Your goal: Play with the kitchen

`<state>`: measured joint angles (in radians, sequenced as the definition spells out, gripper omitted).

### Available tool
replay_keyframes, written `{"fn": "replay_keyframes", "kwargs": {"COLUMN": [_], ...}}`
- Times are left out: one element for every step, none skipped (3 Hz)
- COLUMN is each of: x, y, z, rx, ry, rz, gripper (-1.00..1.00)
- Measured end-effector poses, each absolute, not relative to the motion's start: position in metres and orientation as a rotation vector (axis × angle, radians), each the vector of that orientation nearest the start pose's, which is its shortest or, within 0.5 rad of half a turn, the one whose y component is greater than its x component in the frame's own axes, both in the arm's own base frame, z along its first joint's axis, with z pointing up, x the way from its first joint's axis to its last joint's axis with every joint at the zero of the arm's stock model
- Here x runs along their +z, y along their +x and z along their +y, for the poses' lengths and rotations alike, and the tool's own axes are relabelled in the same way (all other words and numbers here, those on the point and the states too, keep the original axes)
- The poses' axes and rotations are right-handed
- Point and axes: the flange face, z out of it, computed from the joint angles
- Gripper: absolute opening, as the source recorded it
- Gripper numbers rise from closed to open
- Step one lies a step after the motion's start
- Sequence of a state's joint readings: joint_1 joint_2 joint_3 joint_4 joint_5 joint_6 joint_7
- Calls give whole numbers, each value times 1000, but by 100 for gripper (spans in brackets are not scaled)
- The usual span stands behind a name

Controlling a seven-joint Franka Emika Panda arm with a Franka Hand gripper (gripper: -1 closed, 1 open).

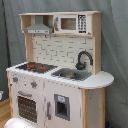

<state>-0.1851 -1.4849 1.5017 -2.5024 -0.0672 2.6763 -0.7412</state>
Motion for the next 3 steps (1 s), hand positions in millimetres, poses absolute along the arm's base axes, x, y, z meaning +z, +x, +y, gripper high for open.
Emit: {"fn": "replay_keyframes", "kwargs": {"x": [373,375,388], "y": [140,159,196], "z": [452,438,424], "rx": [589,520,473], "ry": [804,909,1028], "rz": [1430,1365,1277], "gripper": [100,100,100]}}
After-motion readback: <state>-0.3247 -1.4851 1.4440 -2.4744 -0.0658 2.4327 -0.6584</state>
